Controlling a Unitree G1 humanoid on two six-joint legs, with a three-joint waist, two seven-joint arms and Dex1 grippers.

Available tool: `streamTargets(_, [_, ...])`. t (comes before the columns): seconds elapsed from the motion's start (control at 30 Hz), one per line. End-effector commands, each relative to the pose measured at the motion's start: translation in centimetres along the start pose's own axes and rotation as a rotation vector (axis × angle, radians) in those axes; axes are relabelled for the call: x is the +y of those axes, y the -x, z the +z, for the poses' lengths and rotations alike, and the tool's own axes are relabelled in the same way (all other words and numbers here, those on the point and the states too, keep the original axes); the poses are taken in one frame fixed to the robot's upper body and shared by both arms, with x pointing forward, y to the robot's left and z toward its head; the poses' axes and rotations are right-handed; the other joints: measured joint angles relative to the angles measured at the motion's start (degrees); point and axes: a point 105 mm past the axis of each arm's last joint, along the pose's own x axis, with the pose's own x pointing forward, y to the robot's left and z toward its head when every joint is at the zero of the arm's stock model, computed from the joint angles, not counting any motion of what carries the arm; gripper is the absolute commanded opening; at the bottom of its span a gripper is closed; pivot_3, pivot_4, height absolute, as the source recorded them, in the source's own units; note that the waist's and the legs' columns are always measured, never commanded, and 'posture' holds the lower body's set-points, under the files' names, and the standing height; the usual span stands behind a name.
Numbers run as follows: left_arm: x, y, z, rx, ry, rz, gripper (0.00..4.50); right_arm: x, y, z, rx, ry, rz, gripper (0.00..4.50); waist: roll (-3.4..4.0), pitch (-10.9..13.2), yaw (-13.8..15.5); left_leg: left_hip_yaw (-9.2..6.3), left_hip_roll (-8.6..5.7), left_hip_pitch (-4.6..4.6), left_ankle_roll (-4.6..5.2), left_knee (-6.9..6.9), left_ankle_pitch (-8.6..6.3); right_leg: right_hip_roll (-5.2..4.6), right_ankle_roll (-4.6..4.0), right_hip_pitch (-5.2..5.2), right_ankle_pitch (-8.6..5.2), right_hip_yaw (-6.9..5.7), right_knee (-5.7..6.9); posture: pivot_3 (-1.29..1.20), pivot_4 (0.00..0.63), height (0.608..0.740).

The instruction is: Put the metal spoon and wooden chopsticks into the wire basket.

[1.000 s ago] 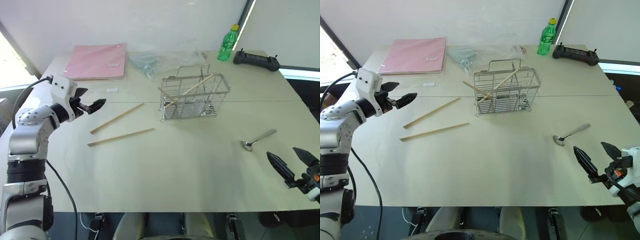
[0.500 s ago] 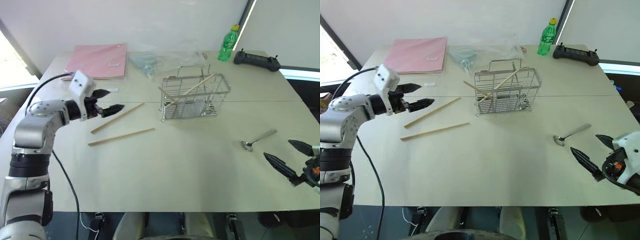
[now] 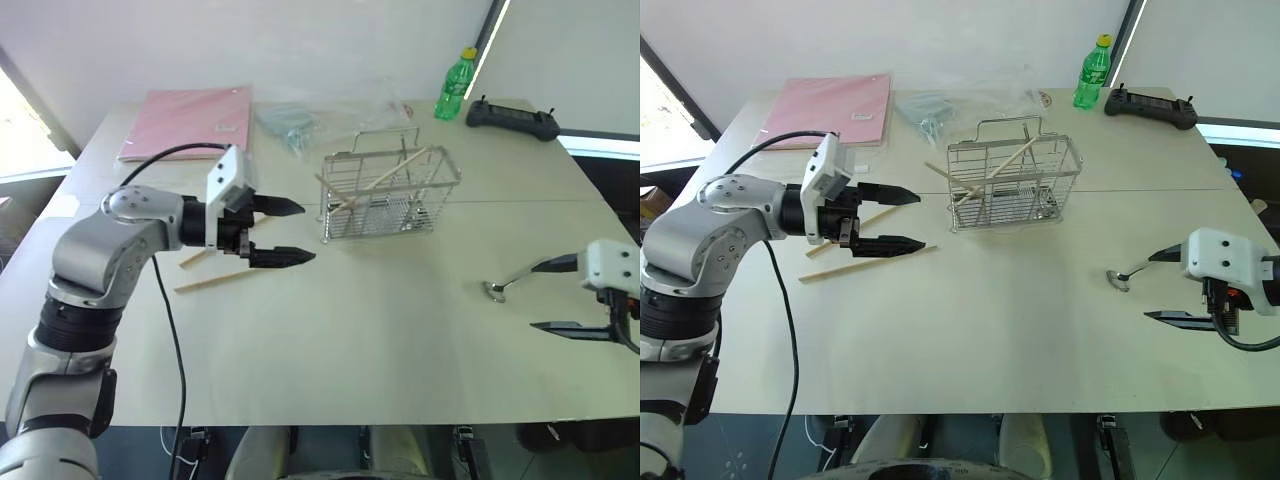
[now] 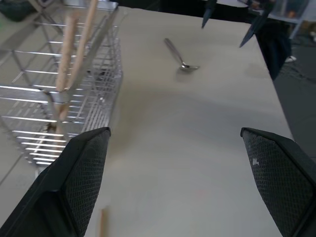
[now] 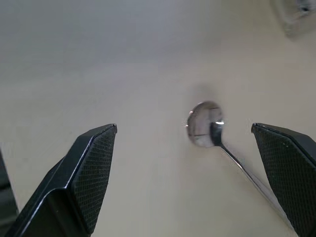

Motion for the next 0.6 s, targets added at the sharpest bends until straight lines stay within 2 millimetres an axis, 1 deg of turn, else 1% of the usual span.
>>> streamTargets(0.03, [-1.9, -0.3, 1.1, 0.001, -0.049, -0.112, 4.45, -0.9, -0.7, -0.1, 0.029, 0.086, 0.069, 4.50, 0.03, 0.03, -0.31, 0.02, 0.00, 0.01, 0.00, 0.01, 0.00, 0.00, 0.01, -0.01, 0.00, 0.02, 0.01, 0.00, 0.150, 0.709])
streamTargets(0.17, [-2.1, -0.6, 1.1, 0.008, -0.066, -0.135, 4.45, -2.3, -2.1, -0.4, 0.063, 0.172, 0.131, 4.50, 0.02, 0.04, -1.05, 0.01, -0.02, 0.06, -0.01, -0.02, 0.01, 0.05, 0.03, -0.01, 0.02, 0.02, 0.06, 0.00, 0.150, 0.709])
streamTargets(0.27, [-2.1, -0.8, 1.4, -0.002, -0.079, -0.137, 4.45, -3.6, -3.1, -0.4, 0.078, 0.194, 0.157, 4.50, 0.06, 0.05, -1.24, 0.05, -0.01, 0.10, -0.02, 0.01, 0.01, 0.07, 0.04, 0.00, 0.04, 0.08, 0.10, 0.00, 0.150, 0.709])
streamTargets(0.4, [-1.6, -1.0, 1.8, -0.027, -0.076, -0.096, 4.45, -5.0, -4.4, -0.8, 0.110, 0.221, 0.183, 4.50, 0.07, 0.05, -1.21, 0.04, -0.05, 0.08, -0.05, 0.00, 0.03, 0.06, 0.06, -0.07, 0.06, 0.12, 0.15, 0.00, 0.150, 0.709])
streamTargets(0.5, [-1.8, -1.0, 1.9, -0.035, -0.076, -0.086, 4.45, -6.0, -4.9, -1.2, 0.130, 0.223, 0.184, 4.50, 0.07, 0.05, -1.19, 0.03, -0.06, 0.08, -0.06, -0.05, 0.04, 0.08, 0.08, -0.10, 0.07, 0.13, 0.15, 0.00, 0.150, 0.709])
streamTargets(0.6, [-1.8, -1.0, 2.0, -0.048, -0.073, -0.066, 4.45, -6.6, -5.0, -2.0, 0.178, 0.232, 0.177, 4.50, 0.07, 0.05, -1.10, 0.02, -0.07, 0.07, -0.10, -0.05, 0.06, 0.09, 0.08, -0.10, 0.07, 0.12, 0.15, 0.00, 0.150, 0.709])
